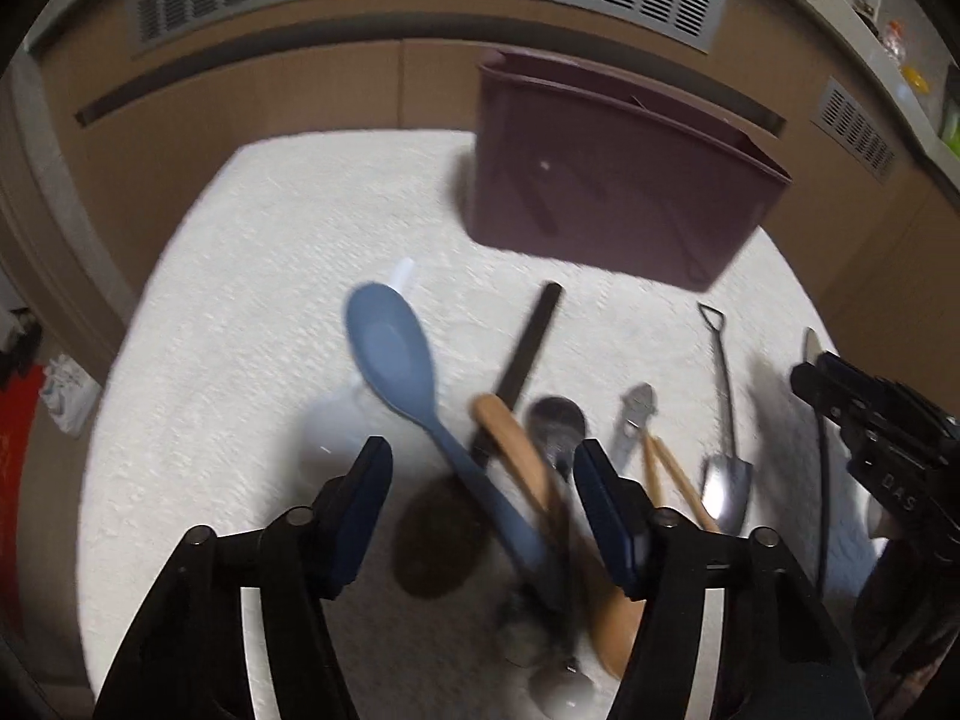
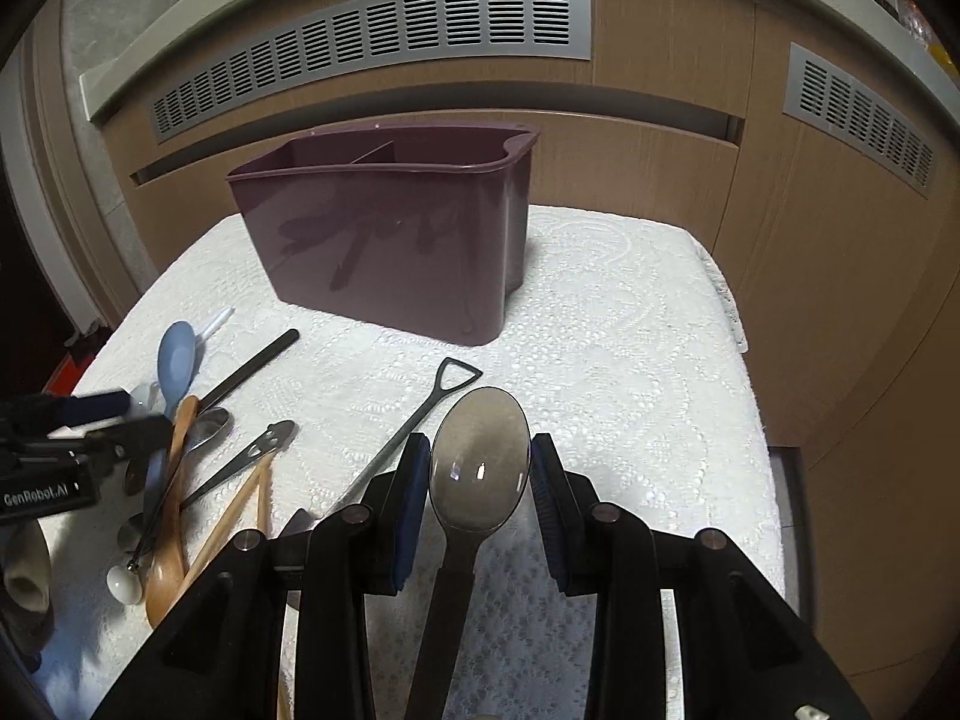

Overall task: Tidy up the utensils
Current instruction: 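Grasp the white-ball-handled spoon with the left tool while the right tool holds the silver spoon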

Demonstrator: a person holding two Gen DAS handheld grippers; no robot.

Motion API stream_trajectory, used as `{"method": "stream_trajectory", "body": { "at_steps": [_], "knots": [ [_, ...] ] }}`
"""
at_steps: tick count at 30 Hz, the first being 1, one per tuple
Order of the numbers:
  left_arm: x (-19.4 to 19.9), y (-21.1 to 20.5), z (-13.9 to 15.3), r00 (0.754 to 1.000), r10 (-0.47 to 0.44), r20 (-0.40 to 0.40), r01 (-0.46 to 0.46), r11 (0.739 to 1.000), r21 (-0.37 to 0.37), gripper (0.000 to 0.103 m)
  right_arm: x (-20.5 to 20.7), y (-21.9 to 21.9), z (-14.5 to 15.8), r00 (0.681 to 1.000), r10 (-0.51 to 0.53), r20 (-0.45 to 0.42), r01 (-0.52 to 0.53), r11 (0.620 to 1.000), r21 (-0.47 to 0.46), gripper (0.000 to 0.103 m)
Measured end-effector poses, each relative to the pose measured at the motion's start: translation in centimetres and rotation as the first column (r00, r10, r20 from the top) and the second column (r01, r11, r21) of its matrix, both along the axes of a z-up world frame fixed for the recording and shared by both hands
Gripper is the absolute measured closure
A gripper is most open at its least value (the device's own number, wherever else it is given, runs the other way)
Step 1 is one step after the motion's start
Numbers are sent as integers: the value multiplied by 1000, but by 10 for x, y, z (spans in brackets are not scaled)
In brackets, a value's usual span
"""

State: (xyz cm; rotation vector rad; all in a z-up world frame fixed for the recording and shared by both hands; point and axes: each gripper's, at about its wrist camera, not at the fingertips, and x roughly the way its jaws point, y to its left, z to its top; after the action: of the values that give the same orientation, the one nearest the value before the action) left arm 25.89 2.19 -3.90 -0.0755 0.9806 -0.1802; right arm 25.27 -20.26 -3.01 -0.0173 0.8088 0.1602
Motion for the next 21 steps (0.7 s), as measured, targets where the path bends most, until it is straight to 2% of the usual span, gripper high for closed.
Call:
{"method": "stream_trajectory", "body": {
  "at_steps": [2, 6, 9, 11, 13, 15, 20, 21],
  "knots": [
    [-9, -7, 2, 999, -40, 5, 40, 999, -18, 41, -2, -1, 0, 1000, 3, 1, -3, 1000, 7, 71],
    [-46, -14, 7, 995, -86, 52, 86, 996, -1, 41, -4, -3, 1, 1000, 1, 19, -1, 1000, 10, 71],
    [-74, -13, 0, 995, -92, 29, 92, 996, -1, 41, -4, -2, 0, 1000, 6, 17, -6, 1000, 13, 71],
    [-88, -14, -6, 996, -87, 20, 87, 996, 17, 48, -6, -1, 0, 1000, 9, 18, -9, 1000, 11, 71],
    [-95, -13, -11, 997, -76, 22, 75, 997, 29, 59, -10, 2, 3, 999, 10, 31, -10, 1000, 0, 71],
    [-100, -12, -13, 997, -76, 32, 76, 997, 15, 65, -16, 5, 6, 999, 11, 43, -11, 1000, -13, 71],
    [-103, -19, -13, 991, -112, 76, 111, 994, 21, 68, -34, 7, 9, 999, -15, 40, 16, 1000, -13, 71],
    [-102, -19, -14, 990, -113, 83, 111, 993, 26, 77, -37, 7, 10, 999, -26, 41, 27, 1000, -13, 71]
  ]
}}
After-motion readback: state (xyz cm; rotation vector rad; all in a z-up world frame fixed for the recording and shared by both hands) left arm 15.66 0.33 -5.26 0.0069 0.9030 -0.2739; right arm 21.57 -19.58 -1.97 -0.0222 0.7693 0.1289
